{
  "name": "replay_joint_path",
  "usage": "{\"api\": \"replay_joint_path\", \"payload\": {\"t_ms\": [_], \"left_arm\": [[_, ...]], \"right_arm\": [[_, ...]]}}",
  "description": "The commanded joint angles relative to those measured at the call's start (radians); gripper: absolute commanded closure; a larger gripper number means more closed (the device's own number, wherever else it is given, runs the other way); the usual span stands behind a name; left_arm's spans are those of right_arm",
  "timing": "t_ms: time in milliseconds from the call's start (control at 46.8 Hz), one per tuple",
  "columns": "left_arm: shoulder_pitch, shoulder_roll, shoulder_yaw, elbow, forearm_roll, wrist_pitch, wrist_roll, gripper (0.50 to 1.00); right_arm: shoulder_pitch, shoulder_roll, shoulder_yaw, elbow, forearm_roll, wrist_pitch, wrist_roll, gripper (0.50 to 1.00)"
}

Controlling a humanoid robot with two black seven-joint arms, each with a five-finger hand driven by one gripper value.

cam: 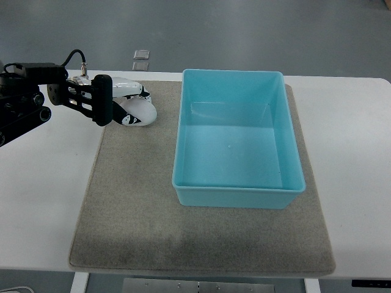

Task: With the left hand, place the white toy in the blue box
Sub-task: 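Lift the bunny toy with the left hand and carry it over the blue box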

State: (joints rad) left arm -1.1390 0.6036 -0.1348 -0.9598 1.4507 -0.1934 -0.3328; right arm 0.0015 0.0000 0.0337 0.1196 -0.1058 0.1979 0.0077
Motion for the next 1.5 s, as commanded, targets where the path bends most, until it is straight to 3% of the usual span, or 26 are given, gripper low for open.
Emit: {"api": "replay_joint_path", "payload": {"t_ms": [0,257,684,984,1412,1476], "left_arm": [[-0.005,0.010,0.001,-0.004,0.000,-0.003,-0.002,1.000],[-0.102,0.094,-0.017,-0.037,-0.001,-0.001,-0.015,1.000],[-0.179,0.134,-0.043,-0.310,-0.004,-0.003,-0.045,1.000],[-0.186,0.002,-0.031,-0.320,0.000,0.002,-0.041,1.000],[-0.128,-0.097,-0.026,-0.273,0.003,0.032,-0.038,1.000],[-0.117,-0.103,-0.026,-0.273,0.003,0.045,-0.038,0.898]], "right_arm": [[0.000,0.000,0.000,0.000,0.000,0.000,0.000,0.564],[0.000,0.000,0.000,0.000,0.000,0.000,0.000,0.564],[0.000,0.000,0.000,0.000,0.000,0.000,0.000,0.564],[0.000,0.000,0.000,0.000,0.000,0.000,0.000,0.564],[0.000,0.000,0.000,0.000,0.000,0.000,0.000,0.564],[0.000,0.000,0.000,0.000,0.000,0.000,0.000,0.564]]}}
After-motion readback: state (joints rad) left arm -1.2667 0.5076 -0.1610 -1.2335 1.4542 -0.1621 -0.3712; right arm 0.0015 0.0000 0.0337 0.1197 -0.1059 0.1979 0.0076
